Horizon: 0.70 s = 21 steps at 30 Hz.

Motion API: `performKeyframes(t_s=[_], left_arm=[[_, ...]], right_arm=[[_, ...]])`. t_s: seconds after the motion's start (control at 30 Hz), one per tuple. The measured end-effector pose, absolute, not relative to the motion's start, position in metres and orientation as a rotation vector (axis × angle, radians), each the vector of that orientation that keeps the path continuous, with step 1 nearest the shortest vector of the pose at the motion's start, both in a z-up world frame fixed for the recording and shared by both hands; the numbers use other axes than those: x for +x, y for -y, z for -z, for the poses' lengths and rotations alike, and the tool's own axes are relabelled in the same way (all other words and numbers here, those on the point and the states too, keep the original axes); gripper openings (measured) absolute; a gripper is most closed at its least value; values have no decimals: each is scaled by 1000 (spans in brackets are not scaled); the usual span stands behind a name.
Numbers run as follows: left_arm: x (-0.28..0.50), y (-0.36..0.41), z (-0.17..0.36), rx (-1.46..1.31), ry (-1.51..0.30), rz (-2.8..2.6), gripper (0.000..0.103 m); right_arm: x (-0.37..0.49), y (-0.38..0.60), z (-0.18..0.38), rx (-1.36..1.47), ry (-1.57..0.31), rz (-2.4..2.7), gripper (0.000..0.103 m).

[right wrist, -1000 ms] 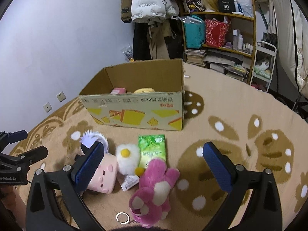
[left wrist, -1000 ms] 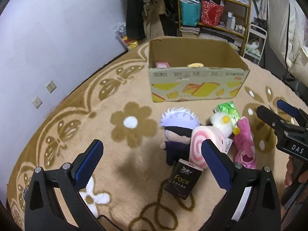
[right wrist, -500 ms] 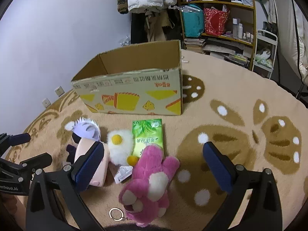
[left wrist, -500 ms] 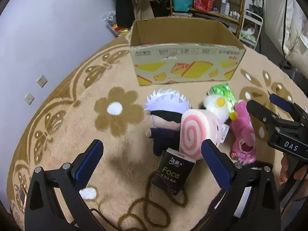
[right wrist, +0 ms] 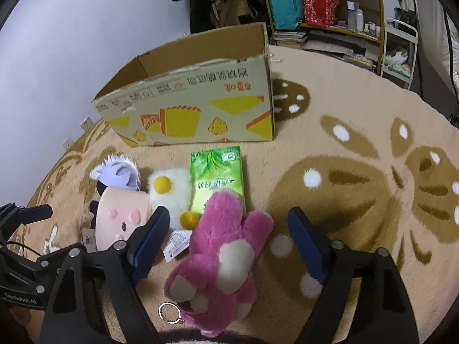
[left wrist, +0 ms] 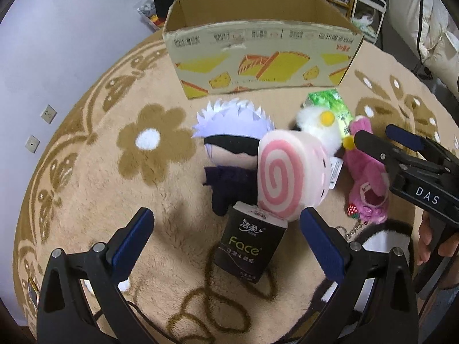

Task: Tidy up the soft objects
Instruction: 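Grasp black Face tissue pack with left gripper while right gripper grasps pink bear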

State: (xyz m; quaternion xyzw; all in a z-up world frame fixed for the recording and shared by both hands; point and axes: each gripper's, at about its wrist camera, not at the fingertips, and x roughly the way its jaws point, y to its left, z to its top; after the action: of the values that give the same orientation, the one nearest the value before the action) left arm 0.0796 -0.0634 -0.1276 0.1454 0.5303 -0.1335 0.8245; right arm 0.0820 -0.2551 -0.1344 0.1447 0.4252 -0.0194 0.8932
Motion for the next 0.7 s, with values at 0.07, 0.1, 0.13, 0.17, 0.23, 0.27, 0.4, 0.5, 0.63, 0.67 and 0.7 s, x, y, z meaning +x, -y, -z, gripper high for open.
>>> performKeyframes(t_s=[0.07,0.1,0.13,0.17,0.23,0.27,0.4,0.5,0.63,0.67,0.7], left_arm=[[81,63,131,306,-1140,280,101],[82,63,133,308,-1151,284,101],[83,64,135,312,-1161,289,101],[83,65,138,318,-1170,292,101],[83,68,143,334,-1185,299,101],[83,70,145,341,-1190,302,101],[81,73,148,356,-1198,314,99],[81,74,151,370,-1215,319,89],[79,76,155,387,-1229,326,82],[79,76,155,389,-1231,330,79],[79,76,156,389,-1232,331,76]], right_arm=[[82,254,137,296,-893,35,85],[83,253,138,293,-899,33,84],[83,252,139,291,-902,33,82],[83,252,140,291,-904,32,77],[84,252,142,292,-909,28,76],[84,251,144,291,-915,29,75],[86,251,151,301,-941,29,74],[87,251,153,304,-947,28,70],[87,250,155,306,-950,21,70],[88,249,155,306,-951,21,70],[88,249,155,306,-952,20,70]])
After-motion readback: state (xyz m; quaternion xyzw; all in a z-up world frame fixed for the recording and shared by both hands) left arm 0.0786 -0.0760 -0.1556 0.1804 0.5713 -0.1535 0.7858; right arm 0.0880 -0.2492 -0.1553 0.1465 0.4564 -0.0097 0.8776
